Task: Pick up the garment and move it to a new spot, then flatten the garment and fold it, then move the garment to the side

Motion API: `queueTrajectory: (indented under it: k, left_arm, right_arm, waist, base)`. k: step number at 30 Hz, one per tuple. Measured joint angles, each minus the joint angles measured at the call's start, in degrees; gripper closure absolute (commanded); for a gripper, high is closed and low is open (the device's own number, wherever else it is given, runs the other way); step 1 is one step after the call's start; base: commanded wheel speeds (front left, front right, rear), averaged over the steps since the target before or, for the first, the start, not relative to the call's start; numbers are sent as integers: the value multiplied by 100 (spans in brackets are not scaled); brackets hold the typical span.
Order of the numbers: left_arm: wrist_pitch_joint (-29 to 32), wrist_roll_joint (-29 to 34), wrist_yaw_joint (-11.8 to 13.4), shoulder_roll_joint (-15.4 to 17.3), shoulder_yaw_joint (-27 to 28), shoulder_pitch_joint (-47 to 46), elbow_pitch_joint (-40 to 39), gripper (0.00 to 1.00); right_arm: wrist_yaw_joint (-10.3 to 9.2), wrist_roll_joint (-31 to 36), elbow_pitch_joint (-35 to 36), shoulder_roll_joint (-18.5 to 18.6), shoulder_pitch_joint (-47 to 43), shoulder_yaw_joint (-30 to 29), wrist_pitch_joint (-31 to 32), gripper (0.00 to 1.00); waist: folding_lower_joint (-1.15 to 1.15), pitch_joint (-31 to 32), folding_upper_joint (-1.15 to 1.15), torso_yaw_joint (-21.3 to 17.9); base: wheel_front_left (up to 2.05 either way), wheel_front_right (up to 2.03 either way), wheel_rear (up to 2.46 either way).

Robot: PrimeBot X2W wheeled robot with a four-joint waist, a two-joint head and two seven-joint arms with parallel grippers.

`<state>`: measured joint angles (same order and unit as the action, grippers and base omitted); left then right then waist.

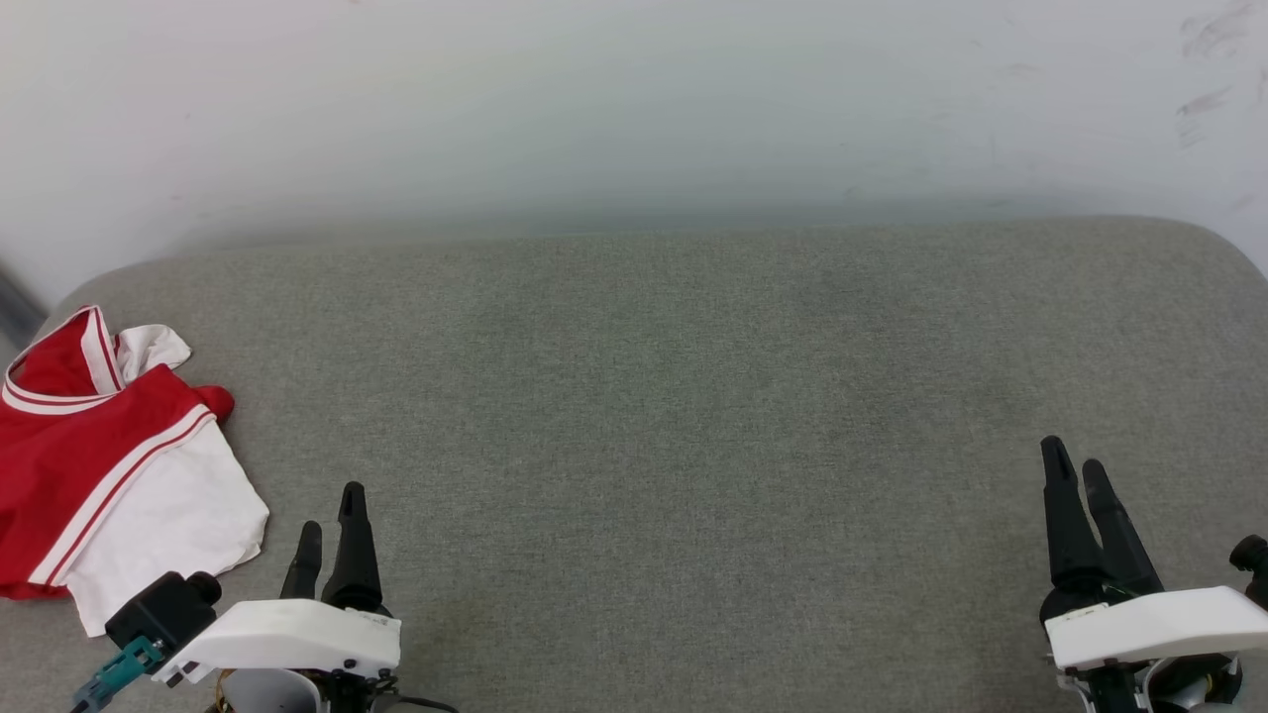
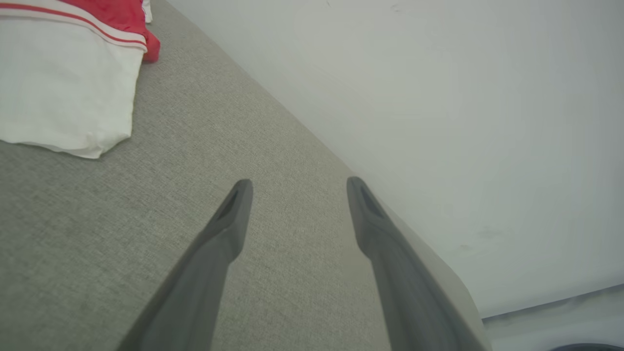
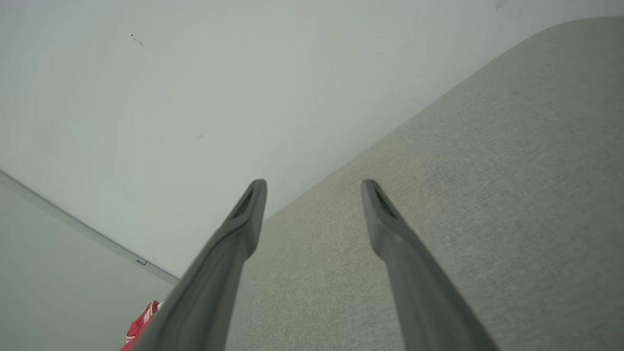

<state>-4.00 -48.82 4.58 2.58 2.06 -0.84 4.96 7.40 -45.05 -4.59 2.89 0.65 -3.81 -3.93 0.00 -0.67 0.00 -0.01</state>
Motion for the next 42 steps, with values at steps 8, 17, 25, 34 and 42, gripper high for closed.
queueTrajectory:
  k: [8, 17, 25, 34, 42]
  left_arm:
    - [-135, 720, 122, 3, -129, 60, -87, 0]
    - [-293, 1424, 226, 15, -263, 124, -199, 0]
    - [-426, 1962, 325, 46, -390, 179, -294, 0]
    - [-550, 2506, 401, 105, -536, 238, -404, 0]
    - [-661, 2927, 402, 140, -622, 299, -466, 0]
  right_arm:
    - [0, 694, 54, 0, -73, 51, -140, 0]
    - [1, 1385, 110, 0, -135, 59, -298, 0]
    - [1, 1964, 191, 0, -210, 91, -421, 0]
    - [1, 2540, 276, 0, -253, 121, -559, 0]
    - [1, 2953, 363, 0, -325, 129, -668, 0]
  waist:
    - [0, 1, 0, 4]
    - [0, -2, 0, 17]
    - [0, -4, 0, 30]
    - [0, -14, 0, 41]
    - [0, 0, 0, 45]
  base:
    - [0, 0, 0]
    - [0, 0, 0]
    - [0, 0, 0]
    - [0, 0, 0]
    - [0, 0, 0]
